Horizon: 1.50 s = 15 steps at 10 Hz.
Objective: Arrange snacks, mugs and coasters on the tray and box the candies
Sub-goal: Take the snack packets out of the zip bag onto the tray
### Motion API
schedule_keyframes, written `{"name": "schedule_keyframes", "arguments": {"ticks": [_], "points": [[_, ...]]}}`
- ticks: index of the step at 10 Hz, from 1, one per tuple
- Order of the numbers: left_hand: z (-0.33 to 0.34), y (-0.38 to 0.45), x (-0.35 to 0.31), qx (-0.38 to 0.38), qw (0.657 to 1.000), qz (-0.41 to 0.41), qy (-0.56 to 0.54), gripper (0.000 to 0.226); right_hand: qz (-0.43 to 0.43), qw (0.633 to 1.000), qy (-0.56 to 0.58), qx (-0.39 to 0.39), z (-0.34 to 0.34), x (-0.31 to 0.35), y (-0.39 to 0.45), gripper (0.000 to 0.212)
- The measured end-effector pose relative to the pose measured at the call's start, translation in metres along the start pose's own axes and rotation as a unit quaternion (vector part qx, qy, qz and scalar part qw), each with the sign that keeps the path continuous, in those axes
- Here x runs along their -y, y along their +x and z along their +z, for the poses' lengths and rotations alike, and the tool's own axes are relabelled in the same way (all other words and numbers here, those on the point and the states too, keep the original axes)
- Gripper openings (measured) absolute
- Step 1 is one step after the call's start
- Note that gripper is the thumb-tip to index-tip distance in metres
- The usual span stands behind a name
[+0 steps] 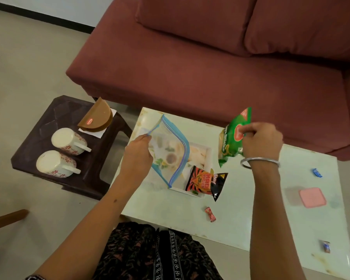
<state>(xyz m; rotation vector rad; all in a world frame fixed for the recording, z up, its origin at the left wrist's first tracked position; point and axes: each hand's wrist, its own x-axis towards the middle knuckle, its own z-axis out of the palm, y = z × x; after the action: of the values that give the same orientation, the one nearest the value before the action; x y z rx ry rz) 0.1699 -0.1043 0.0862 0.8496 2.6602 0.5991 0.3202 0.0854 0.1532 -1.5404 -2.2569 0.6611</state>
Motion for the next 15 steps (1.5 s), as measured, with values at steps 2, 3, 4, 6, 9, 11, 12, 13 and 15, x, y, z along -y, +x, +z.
{"name": "schedule_keyframes", "arguments": {"ticks": [2, 3, 4, 6, 9, 11, 12, 13, 15], "points": [[0.006, 0.0, -0.001, 0.0, 1.0, -0.019, -0.019, 0.04, 0.069, 0.993, 0.042, 0.091, 0.103, -0.064, 0.025, 0.024], [0.009, 0.0, 0.0, -0.005, 1.0, -0.02, -0.024, 0.041, 0.088, 0.986, 0.056, 0.13, 0.136, -0.083, 0.029, 0.029], [0.015, 0.001, 0.001, 0.014, 1.0, -0.018, -0.021, 0.043, 0.121, 0.975, 0.048, 0.182, 0.169, -0.103, 0.031, 0.031], [0.017, 0.004, -0.002, 0.018, 1.0, 0.0, -0.024, 0.043, 0.159, 0.961, -0.015, 0.227, 0.181, -0.133, 0.039, 0.03], [0.024, 0.007, -0.004, -0.019, 0.997, 0.041, -0.057, 0.04, 0.161, 0.966, -0.064, 0.193, 0.179, -0.121, 0.025, 0.028], [0.018, 0.004, -0.013, -0.1, 0.964, 0.033, -0.243, 0.033, 0.239, 0.859, 0.132, 0.432, 0.194, -0.112, -0.011, 0.037], [0.009, 0.003, -0.016, -0.06, 0.918, -0.04, -0.391, 0.038, 0.36, 0.783, 0.342, 0.376, 0.202, -0.098, -0.03, 0.058], [0.009, 0.0, -0.012, -0.045, 0.89, -0.085, -0.445, 0.036, 0.443, 0.649, 0.525, 0.326, 0.161, -0.045, -0.052, 0.085], [0.027, -0.018, 0.003, 0.005, 0.894, -0.116, -0.432, 0.053, 0.267, 0.575, 0.604, 0.482, 0.136, -0.011, -0.062, 0.074]]}}
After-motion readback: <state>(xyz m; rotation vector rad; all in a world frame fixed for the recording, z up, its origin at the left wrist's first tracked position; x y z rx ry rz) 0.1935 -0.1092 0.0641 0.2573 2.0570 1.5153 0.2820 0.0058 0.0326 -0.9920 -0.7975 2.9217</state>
